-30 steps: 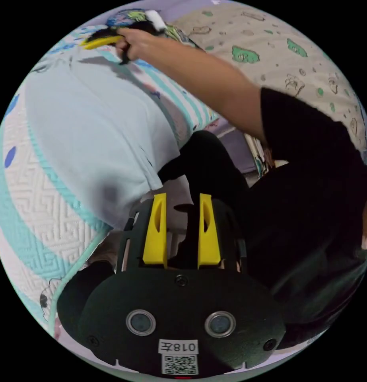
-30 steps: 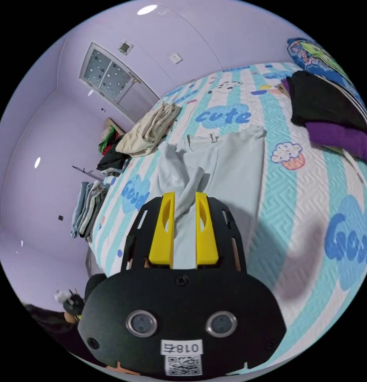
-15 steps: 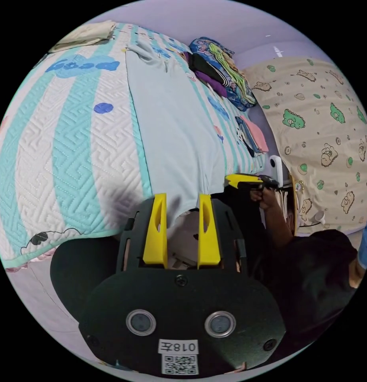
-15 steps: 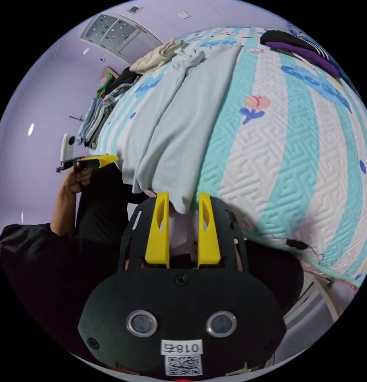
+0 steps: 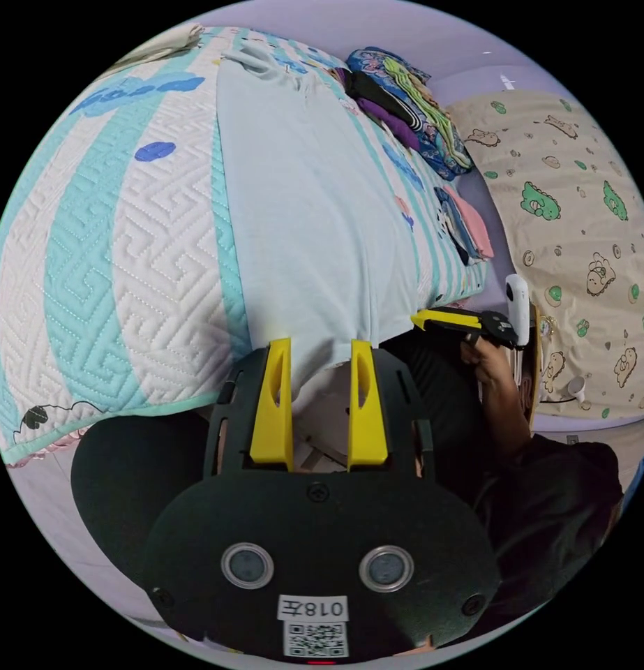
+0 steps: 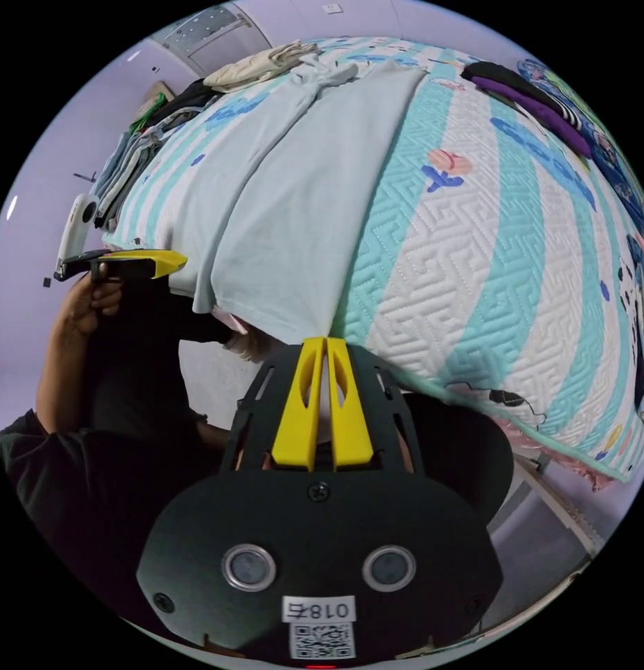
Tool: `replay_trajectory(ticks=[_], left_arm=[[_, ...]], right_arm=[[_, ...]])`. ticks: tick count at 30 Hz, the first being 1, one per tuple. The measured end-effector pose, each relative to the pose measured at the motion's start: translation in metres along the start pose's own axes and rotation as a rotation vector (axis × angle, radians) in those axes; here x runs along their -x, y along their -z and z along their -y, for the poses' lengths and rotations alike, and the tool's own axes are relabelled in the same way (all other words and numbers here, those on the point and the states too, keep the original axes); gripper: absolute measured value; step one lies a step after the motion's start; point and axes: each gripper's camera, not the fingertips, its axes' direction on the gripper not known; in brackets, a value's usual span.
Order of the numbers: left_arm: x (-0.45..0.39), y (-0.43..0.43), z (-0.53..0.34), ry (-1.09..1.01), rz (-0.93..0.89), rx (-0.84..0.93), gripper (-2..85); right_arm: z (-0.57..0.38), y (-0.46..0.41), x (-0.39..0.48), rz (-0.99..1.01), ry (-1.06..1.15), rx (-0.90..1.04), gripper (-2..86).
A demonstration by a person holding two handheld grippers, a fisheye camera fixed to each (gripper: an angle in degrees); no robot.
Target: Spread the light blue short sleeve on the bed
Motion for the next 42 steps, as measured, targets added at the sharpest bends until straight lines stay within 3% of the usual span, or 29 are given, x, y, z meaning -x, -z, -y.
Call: replay_trajectory(ticks=[10,16,24,27,33,38,42], left_arm=[[0.010,0.014,-0.015,-0.065,-0.085,-0.044,12.1],[0.025,0.053,0.014,-0.189,-0.268,-0.254,11.3],[0.099,0.043,0.119,-0.256,-0.420,-0.331,11.2],[0.139,0.029,0.125,-0.226,-0.468,-0.375,11.2],[0.180,0.013,0.136,-0.177,-0.545,-0.370,11.0],[0.199,-0.006,0.146,-0.154,-0.581,-0.316,11.0],[0.209,-0.014,0.151,-0.129,-0.594,-0.316,10.9]], right_arm=[[-0.015,0.020,-0.030,0.084,-0.065,0.017,2.6],[0.003,0.091,-0.020,0.135,0.062,-0.270,5.7],[0.185,0.125,0.024,-0.045,0.262,-0.498,6.2],[0.261,0.104,0.028,-0.137,0.248,-0.487,6.3],[0.377,0.062,0.016,-0.116,0.160,-0.381,7.9],[0.426,0.039,0.012,-0.079,0.083,-0.226,3.8],[0.409,0.062,0.025,-0.126,0.035,-0.380,1.8]])
